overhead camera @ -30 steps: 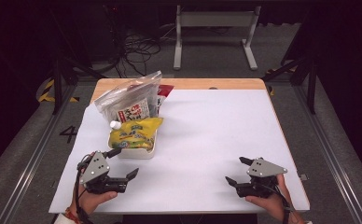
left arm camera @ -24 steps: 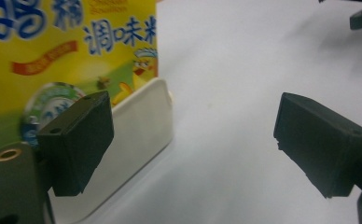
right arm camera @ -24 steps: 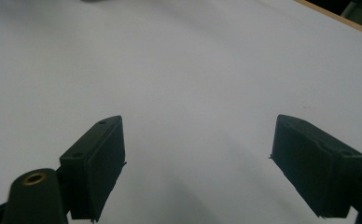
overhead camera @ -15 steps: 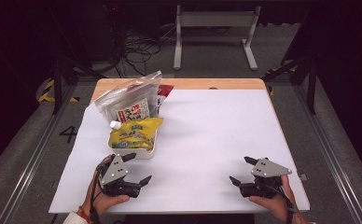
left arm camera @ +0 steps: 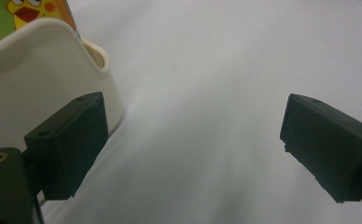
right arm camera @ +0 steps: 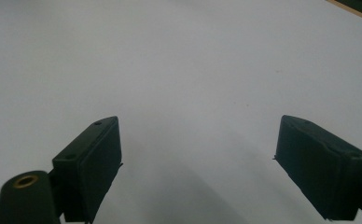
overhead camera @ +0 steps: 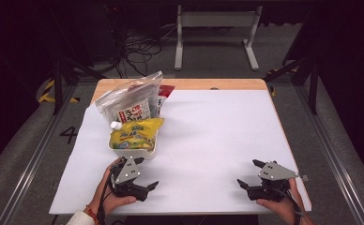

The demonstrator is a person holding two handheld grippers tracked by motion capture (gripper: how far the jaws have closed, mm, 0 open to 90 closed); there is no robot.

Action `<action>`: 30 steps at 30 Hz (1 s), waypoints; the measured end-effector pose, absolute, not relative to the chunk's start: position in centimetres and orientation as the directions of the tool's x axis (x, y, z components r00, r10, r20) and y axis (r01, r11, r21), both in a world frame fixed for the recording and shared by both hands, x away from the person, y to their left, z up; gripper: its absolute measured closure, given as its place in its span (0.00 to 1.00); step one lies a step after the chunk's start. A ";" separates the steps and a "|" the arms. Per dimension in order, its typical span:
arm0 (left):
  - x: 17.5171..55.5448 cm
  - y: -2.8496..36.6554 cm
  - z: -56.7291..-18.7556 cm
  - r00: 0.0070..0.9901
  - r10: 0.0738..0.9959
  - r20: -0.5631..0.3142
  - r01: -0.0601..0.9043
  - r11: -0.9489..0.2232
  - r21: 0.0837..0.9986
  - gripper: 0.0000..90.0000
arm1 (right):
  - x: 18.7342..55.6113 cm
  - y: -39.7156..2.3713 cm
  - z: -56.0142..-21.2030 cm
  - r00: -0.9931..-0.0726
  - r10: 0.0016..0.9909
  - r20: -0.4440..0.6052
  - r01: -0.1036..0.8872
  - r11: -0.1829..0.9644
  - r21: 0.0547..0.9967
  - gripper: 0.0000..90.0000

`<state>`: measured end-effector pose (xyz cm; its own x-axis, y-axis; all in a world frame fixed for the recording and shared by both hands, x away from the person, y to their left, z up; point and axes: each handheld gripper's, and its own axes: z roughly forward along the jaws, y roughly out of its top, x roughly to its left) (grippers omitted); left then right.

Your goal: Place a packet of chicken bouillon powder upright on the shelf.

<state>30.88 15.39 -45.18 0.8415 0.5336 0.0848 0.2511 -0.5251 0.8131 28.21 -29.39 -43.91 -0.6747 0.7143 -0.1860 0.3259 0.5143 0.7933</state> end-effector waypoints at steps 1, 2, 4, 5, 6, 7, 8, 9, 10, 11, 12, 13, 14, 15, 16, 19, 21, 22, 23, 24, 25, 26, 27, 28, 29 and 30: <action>30.9 15.4 -45.2 0.841 0.534 0.084 0.253 -0.527 0.811 0.10 | 28.2 -29.3 -43.9 -0.678 0.711 -0.189 0.322 0.517 0.793 0.16; 30.9 15.4 -45.2 0.842 0.533 0.085 0.254 -0.530 0.809 0.10 | 28.2 -29.3 -43.9 -0.680 0.709 -0.190 0.321 0.520 0.791 0.16; 30.9 15.3 -45.2 0.842 0.532 0.087 0.254 -0.533 0.807 0.10 | 28.2 -29.2 -43.9 -0.680 0.707 -0.194 0.316 0.521 0.793 0.16; 30.9 15.3 -45.2 0.842 0.532 0.089 0.254 -0.535 0.806 0.09 | 28.1 -29.1 -44.0 -0.685 0.704 -0.189 0.316 0.520 0.793 0.16; 31.0 15.3 -45.2 0.842 0.532 0.090 0.253 -0.537 0.805 0.09 | 28.1 -29.0 -44.0 -0.687 0.702 -0.190 0.315 0.522 0.793 0.16; 31.0 15.3 -45.2 0.842 0.531 0.091 0.252 -0.537 0.805 0.09 | 28.1 -29.0 -44.1 -0.688 0.700 -0.190 0.315 0.524 0.792 0.16; 31.0 15.3 -45.2 0.843 0.530 0.089 0.252 -0.536 0.806 0.09 | 28.1 -28.9 -44.1 -0.691 0.698 -0.189 0.316 0.527 0.789 0.16; 31.0 15.3 -45.3 0.843 0.530 0.088 0.254 -0.538 0.804 0.09 | 28.1 -28.9 -44.2 -0.691 0.697 -0.191 0.316 0.530 0.787 0.16; 31.0 15.4 -45.3 0.842 0.531 0.094 0.251 -0.541 0.803 0.09 | 28.0 -28.8 -44.1 -0.691 0.697 -0.193 0.315 0.531 0.787 0.16; 31.0 15.5 -45.2 0.842 0.531 0.095 0.249 -0.539 0.804 0.09 | 28.0 -28.8 -44.1 -0.690 0.697 -0.195 0.314 0.531 0.787 0.16; 31.0 15.6 -45.2 0.840 0.535 0.088 0.254 -0.532 0.808 0.09 | 28.0 -28.7 -44.1 -0.691 0.696 -0.196 0.313 0.532 0.787 0.16; 31.0 15.6 -45.2 0.841 0.534 0.084 0.254 -0.529 0.810 0.09 | 28.0 -28.7 -44.1 -0.691 0.696 -0.196 0.313 0.532 0.787 0.16; 31.0 15.6 -45.2 0.842 0.533 0.086 0.253 -0.530 0.809 0.09 | 27.9 -28.7 -44.1 -0.690 0.697 -0.194 0.314 0.530 0.788 0.16; 31.0 15.6 -45.2 0.842 0.533 0.086 0.253 -0.530 0.809 0.09 | 27.9 -28.7 -44.1 -0.690 0.697 -0.194 0.314 0.530 0.788 0.16; 31.0 15.6 -45.2 0.843 0.530 0.089 0.250 -0.534 0.808 0.09 | 27.9 -28.6 -44.1 -0.691 0.697 -0.193 0.315 0.530 0.788 0.16; 31.0 15.5 -45.2 0.844 0.528 0.093 0.247 -0.538 0.806 0.09 | 28.0 -28.6 -44.2 -0.693 0.695 -0.193 0.315 0.532 0.786 0.16; 31.0 15.4 -45.2 0.846 0.526 0.090 0.250 -0.538 0.805 0.09 | 28.0 -28.6 -44.3 -0.694 0.694 -0.192 0.317 0.534 0.784 0.16; 31.0 15.4 -45.2 0.845 0.527 0.093 0.248 -0.539 0.805 0.09 | 28.0 -28.6 -44.3 -0.694 0.694 -0.192 0.317 0.534 0.784 0.16; 31.0 15.4 -45.2 0.845 0.528 0.091 0.249 -0.538 0.805 0.09 | 28.0 -28.6 -44.3 -0.695 0.694 -0.190 0.318 0.533 0.784 0.16; 31.1 15.4 -45.2 0.844 0.529 0.086 0.253 -0.535 0.806 0.09 | 28.0 -28.6 -44.3 -0.694 0.694 -0.191 0.318 0.533 0.784 0.16; 31.1 15.4 -45.2 0.843 0.530 0.086 0.254 -0.536 0.805 0.09 | 28.0 -28.7 -44.3 -0.694 0.695 -0.189 0.319 0.531 0.785 0.16; 31.1 15.4 -45.2 0.843 0.531 0.087 0.255 -0.536 0.805 0.09 | 28.0 -28.7 -44.3 -0.695 0.694 -0.190 0.316 0.531 0.786 0.16; 31.1 15.4 -45.2 0.844 0.530 0.085 0.255 -0.535 0.805 0.09 | 28.0 -28.7 -44.3 -0.693 0.695 -0.190 0.318 0.532 0.785 0.16; 31.1 15.4 -45.2 0.843 0.530 0.087 0.254 -0.536 0.805 0.09 | 28.0 -28.7 -44.3 -0.693 0.696 -0.190 0.319 0.532 0.785 0.16; 31.1 15.4 -45.2 0.843 0.530 0.089 0.252 -0.535 0.807 0.09 | 28.0 -28.7 -44.3 -0.693 0.696 -0.189 0.319 0.531 0.785 0.16; 31.1 15.5 -45.1 0.844 0.529 0.089 0.250 -0.533 0.808 0.09 | 28.0 -28.6 -44.3 -0.694 0.694 -0.191 0.317 0.533 0.784 0.16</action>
